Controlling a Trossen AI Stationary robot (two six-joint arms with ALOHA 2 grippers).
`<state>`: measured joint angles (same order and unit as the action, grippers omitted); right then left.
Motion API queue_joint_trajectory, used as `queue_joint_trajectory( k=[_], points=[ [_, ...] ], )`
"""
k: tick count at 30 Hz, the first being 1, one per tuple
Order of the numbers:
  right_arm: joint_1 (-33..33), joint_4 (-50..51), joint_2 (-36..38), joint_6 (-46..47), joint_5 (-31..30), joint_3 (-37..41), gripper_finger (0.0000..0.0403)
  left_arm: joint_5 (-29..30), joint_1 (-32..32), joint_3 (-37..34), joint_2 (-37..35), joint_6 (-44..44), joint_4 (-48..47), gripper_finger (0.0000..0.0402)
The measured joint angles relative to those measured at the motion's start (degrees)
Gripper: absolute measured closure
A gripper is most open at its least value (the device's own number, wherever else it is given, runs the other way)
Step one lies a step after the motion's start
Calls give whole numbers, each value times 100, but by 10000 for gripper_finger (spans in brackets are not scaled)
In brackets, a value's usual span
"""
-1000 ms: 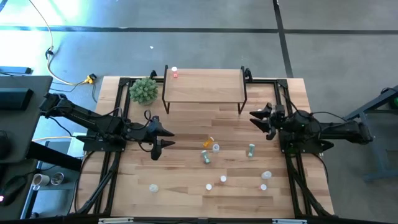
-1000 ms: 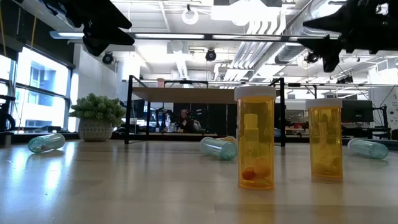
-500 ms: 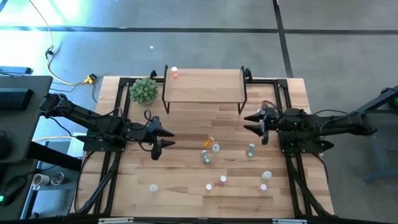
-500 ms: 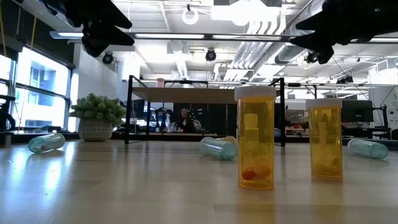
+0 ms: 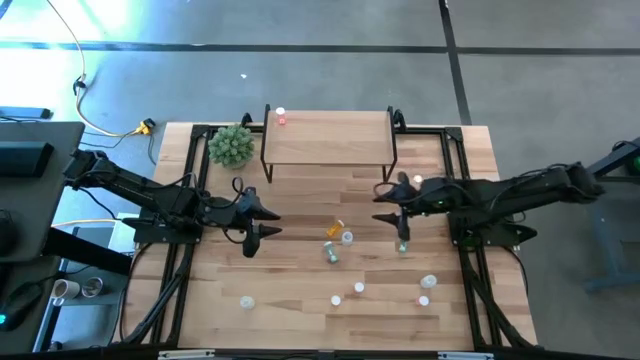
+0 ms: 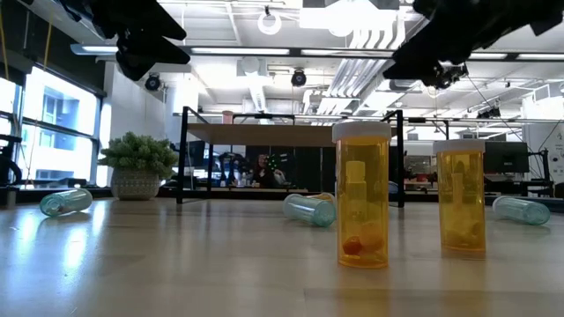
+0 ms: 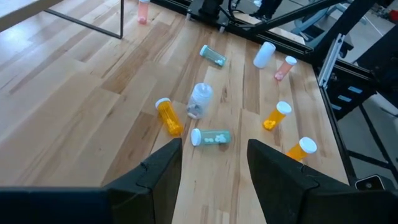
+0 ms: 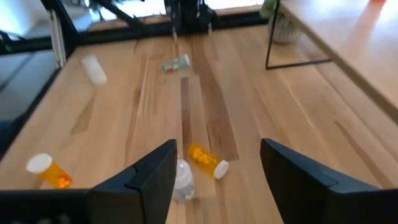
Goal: Pick and place medicine bottles onto shelf by color
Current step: Put the top white pill bottle on the shelf
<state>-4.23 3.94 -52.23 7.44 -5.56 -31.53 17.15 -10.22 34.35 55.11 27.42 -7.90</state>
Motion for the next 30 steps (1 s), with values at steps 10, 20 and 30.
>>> queue_joint_trajectory(
  k=[10, 20, 30],
  points=[
    [-7, -175, -1196, -151, 13, -230, 163, -2, 2, 0, 0, -9, 0, 229],
    [-191, -1014, -2223, -169, 157, -231, 163, -2, 1, 2, 0, -17, -4, 229],
    [-413, -1883, -3105, -387, 155, -231, 163, -2, 7, 2, 0, -107, -2, 229]
  ],
)
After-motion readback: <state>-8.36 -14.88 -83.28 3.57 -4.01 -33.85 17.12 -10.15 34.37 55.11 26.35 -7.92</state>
